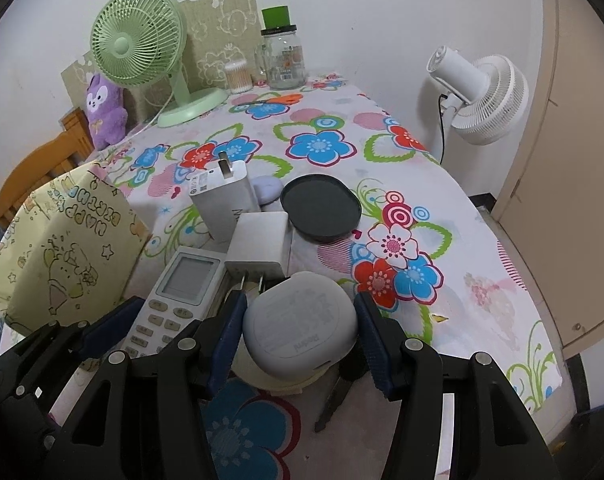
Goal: Organize rigid objects
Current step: 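Lift and carry the remote with the left gripper while the right carries the speaker toward the box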
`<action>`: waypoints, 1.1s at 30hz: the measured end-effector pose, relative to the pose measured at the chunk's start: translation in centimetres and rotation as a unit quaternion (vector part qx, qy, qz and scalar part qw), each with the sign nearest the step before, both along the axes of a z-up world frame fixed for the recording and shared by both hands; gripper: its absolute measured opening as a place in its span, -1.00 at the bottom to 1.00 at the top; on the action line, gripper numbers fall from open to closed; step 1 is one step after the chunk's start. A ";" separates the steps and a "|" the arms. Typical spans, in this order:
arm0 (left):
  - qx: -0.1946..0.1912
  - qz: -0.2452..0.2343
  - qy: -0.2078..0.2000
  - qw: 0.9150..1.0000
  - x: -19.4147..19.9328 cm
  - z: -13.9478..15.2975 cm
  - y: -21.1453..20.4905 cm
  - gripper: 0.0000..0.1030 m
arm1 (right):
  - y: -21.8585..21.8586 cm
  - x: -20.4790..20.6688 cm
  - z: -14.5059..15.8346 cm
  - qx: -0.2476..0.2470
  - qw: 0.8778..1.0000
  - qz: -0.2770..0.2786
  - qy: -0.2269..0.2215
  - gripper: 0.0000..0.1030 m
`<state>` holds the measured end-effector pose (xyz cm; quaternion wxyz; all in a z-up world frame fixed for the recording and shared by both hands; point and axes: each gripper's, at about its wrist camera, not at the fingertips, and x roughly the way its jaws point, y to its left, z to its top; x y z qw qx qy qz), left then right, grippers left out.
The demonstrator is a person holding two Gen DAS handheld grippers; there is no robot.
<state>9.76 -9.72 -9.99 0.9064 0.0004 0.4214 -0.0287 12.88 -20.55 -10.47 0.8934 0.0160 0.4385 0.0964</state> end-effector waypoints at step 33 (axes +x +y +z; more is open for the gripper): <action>0.016 -0.003 0.031 0.999 -1.1 -2.2 -0.4 -0.11 | 0.0 -1.9 -1.8 0.003 1.000 -0.004 0.026 0.14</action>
